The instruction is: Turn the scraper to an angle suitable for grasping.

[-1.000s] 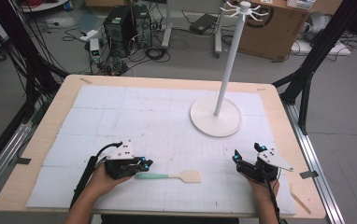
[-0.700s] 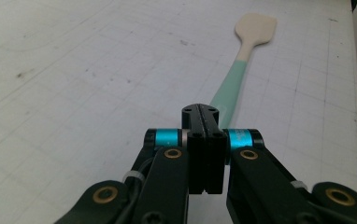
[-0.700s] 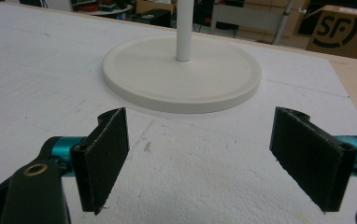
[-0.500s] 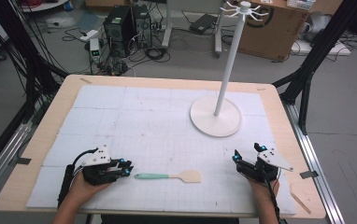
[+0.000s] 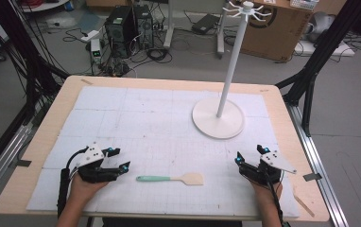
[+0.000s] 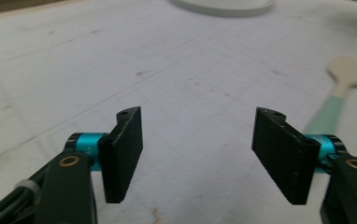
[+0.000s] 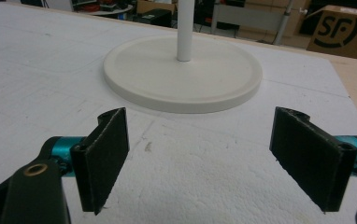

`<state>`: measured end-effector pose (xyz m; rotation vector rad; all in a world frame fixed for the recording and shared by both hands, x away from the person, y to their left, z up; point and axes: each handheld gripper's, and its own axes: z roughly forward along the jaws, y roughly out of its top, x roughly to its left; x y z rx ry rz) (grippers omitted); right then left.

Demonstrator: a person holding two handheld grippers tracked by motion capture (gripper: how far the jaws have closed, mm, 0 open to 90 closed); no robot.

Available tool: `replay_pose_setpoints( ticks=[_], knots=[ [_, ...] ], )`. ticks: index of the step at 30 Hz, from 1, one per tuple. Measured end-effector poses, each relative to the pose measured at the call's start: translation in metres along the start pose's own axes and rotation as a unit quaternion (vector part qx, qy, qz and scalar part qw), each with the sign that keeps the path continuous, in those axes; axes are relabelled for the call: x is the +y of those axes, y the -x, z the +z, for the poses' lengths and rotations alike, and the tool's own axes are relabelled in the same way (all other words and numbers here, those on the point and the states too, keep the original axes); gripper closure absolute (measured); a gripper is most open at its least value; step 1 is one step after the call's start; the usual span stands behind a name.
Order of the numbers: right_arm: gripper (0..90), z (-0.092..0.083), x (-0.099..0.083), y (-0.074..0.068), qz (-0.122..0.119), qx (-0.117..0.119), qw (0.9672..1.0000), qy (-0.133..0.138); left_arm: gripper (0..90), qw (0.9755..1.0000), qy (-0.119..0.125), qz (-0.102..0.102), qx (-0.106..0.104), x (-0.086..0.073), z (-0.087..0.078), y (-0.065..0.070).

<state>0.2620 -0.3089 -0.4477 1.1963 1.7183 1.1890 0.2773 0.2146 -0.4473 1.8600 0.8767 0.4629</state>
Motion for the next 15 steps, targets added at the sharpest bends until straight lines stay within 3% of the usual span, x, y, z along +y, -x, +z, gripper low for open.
replay_pose_setpoints(
  ticks=[5, 8, 12, 15],
  knots=[
    [19.1, -0.0001, 0.0001, -0.0001, 0.002, 0.0, 1.0, 0.0, 29.7, 0.9975, -0.024, -0.052, 0.041, 0.001, 0.0042, -0.0076],
    [19.1, -0.0001, 0.0001, -0.0001, 0.0, 0.0, 1.0, 0.0, 29.8, 0.9958, -0.027, -0.062, 0.061, 0.0012, 0.0046, -0.0082],
    [19.1, 0.0, 0.0, -0.0001, -0.001, 0.0, 1.0, 0.0, 31.8, 0.9931, -0.015, -0.027, 0.113, 0.0017, 0.0028, -0.0045],
    [19.1, 0.0, 0.0, -0.0001, -0.001, 0.0, 1.0, 0.0, 32.3, 0.992, -0.017, -0.03, 0.121, 0.0016, 0.0034, -0.0057]
  ],
)
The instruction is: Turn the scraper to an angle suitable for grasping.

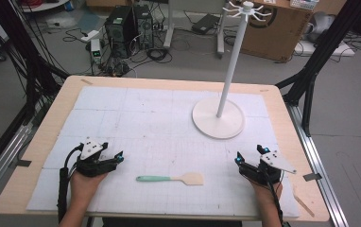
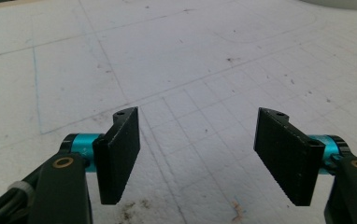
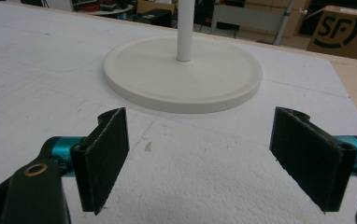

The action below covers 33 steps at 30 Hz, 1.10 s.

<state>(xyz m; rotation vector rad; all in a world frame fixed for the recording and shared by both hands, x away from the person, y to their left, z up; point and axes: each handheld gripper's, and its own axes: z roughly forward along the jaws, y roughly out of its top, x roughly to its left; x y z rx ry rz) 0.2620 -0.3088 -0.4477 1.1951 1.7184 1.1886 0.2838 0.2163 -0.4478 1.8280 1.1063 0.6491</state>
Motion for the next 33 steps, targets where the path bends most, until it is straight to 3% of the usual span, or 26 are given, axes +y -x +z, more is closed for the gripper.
replay_pose_setpoints(
  ticks=[5, 9, 14, 18, 22, 27, 29, 33],
  knots=[
    [19.0, -0.0002, 0.0, 0.0002, 0.001, 0.003, 1.0, 0.0, 32.4, 0.9999, -0.007, 0.006, -0.006, -0.0001, 0.0023, 0.001],
    [18.4, -0.0008, -0.0001, 0.0003, -0.003, 0.01, 0.9999, 0.003, 31.9, 0.9994, -0.03, 0.007, -0.017, 0.001, 0.0061, 0.0004],
    [16.7, -0.0022, -0.0003, 0.0022, 0.004, 0.037, 0.9993, 0.007, 31.5, 0.9992, -0.036, 0.003, -0.019, 0.0014, 0.0077, 0.0002],
    [16.8, -0.0024, 0.0001, 0.0002, -0.011, 0.058, 0.9982, 0.009, 30.5, 0.9989, -0.04, 0.006, -0.021, 0.0017, 0.0082, -0.0003],
    [16.6, -0.0047, 0.0012, 0.0003, -0.008, 0.076, 0.9969, 0.019, 29.4, 0.9988, -0.041, 0.004, -0.024, 0.0017, 0.0083, -0.0008],
    [18.0, -0.0057, 0.0021, 0.0047, 0.003, 0.127, 0.9917, 0.02, 29.4, 0.9989, -0.04, 0.007, -0.022, 0.0016, 0.0082, -0.0001],
    [22.1, -0.0055, 0.0021, 0.0032, -0.002, 0.153, 0.9882, 0.017, 29.8, 0.999, -0.039, 0.01, -0.019, 0.0016, 0.0082, 0.0007],
    [22.8, -0.0035, 0.0015, -0.0013, -0.027, 0.175, 0.9842, 0.009, 31.1, 0.9991, -0.04, 0.011, -0.013, 0.0016, 0.008, 0.0014]
  ],
)
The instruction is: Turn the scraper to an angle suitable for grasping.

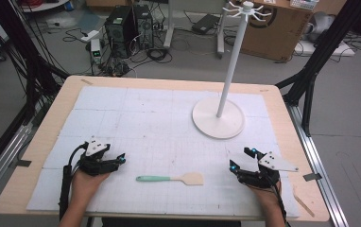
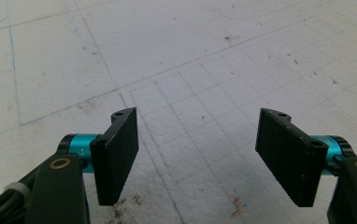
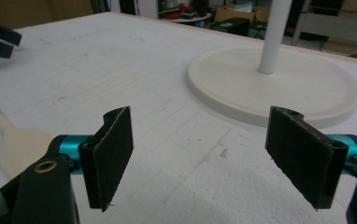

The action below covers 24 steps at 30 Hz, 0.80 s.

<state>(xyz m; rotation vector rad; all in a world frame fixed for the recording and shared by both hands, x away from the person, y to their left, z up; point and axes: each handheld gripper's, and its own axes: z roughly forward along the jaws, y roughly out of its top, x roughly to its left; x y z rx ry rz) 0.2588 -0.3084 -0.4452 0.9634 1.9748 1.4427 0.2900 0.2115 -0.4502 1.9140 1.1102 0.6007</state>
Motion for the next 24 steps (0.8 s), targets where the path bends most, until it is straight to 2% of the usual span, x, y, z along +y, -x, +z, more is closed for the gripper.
replay_pose_setpoints(
  ticks=[9, 12, 15, 20, 24],
  knots=[
    [23.4, 0.003, 0.001, -0.003, -0.008, 0.032, 0.9994, -0.013, 31.4, 1.0, 0.001, -0.001, 0.002, 0.0, 0.0, 0.0],
    [23.4, 0.006, 0.004, -0.007, -0.012, 0.055, 0.9983, -0.014, 31.4, 1.0, 0.0, 0.001, 0.003, 0.0, 0.0, 0.0],
    [23.3, 0.01, 0.008, -0.014, -0.018, 0.079, 0.9965, -0.018, 31.3, 1.0, 0.001, 0.0, 0.003, 0.0, 0.0, 0.001],
    [22.9, 0.02, 0.01, -0.024, -0.032, 0.119, 0.9914, -0.044, 30.4, 1.0, -0.001, 0.003, 0.002, 0.0, 0.0, 0.001],
    [22.8, 0.027, 0.007, -0.03, -0.044, 0.131, 0.9887, -0.058, 30.0, 1.0, -0.004, 0.006, 0.005, 0.0, 0.001, 0.002]
  ],
)
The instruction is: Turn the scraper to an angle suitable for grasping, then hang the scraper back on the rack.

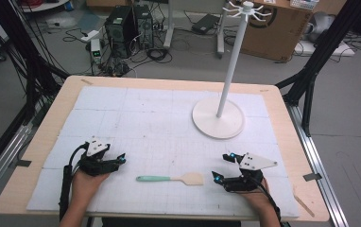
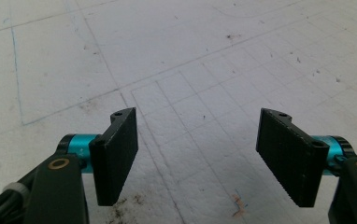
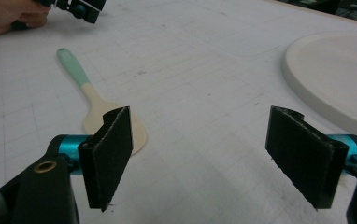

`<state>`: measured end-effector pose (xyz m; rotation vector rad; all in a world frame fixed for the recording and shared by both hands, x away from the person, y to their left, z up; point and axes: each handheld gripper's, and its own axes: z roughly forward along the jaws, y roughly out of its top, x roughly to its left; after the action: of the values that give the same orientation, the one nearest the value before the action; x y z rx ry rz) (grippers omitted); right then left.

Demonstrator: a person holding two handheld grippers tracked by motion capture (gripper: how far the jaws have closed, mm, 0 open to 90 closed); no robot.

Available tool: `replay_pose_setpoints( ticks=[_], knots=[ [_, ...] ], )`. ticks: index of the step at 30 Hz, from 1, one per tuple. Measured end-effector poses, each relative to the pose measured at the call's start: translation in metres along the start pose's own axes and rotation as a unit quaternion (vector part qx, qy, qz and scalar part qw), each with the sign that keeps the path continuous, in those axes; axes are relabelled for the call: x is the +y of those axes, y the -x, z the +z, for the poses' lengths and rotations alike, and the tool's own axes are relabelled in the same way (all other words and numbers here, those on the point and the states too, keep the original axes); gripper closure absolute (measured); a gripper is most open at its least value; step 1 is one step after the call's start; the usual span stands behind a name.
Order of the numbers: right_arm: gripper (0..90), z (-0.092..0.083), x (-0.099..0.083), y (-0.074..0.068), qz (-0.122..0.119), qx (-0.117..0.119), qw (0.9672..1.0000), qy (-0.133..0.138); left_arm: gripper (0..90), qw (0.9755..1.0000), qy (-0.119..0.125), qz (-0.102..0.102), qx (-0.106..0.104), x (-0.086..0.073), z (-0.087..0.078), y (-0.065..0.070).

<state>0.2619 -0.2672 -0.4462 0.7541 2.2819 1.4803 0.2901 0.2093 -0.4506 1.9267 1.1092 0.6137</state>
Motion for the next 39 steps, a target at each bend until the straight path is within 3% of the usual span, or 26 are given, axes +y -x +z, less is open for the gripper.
replay_pose_setpoints(
  ticks=[12, 13, 15, 19, 21, 27, 39],
  knots=[
    [22.8, 0.002, 0.001, -0.004, -0.019, 0.01, 0.9998, -0.002, 30.0, 1.0, -0.005, 0.002, 0.004, 0.0, 0.001, 0.001],
    [22.8, 0.002, 0.001, -0.004, -0.019, 0.003, 0.9998, 0.001, 30.1, 1.0, -0.005, 0.002, 0.004, 0.0, 0.001, 0.0],
    [22.0, 0.001, 0.001, -0.003, -0.014, -0.036, 0.9992, 0.008, 30.0, 1.0, -0.005, 0.001, 0.003, 0.0, 0.001, 0.001],
    [21.1, -0.002, -0.001, 0.002, 0.01, -0.067, 0.9973, 0.026, 29.9, 1.0, -0.005, 0.002, 0.002, 0.0, 0.001, 0.001],
    [21.1, -0.002, -0.001, 0.005, 0.022, -0.061, 0.9976, 0.024, 29.8, 1.0, -0.004, 0.003, 0.002, 0.0, 0.001, 0.001],
    [20.9, -0.002, -0.001, 0.005, 0.026, -0.058, 0.9977, 0.024, 29.7, 1.0, -0.005, 0.001, -0.001, 0.0, 0.001, 0.0],
    [20.6, -0.002, -0.001, 0.004, 0.015, -0.06, 0.9977, 0.027, 29.7, 1.0, -0.003, 0.005, 0.003, 0.0, 0.001, 0.001]
  ],
)
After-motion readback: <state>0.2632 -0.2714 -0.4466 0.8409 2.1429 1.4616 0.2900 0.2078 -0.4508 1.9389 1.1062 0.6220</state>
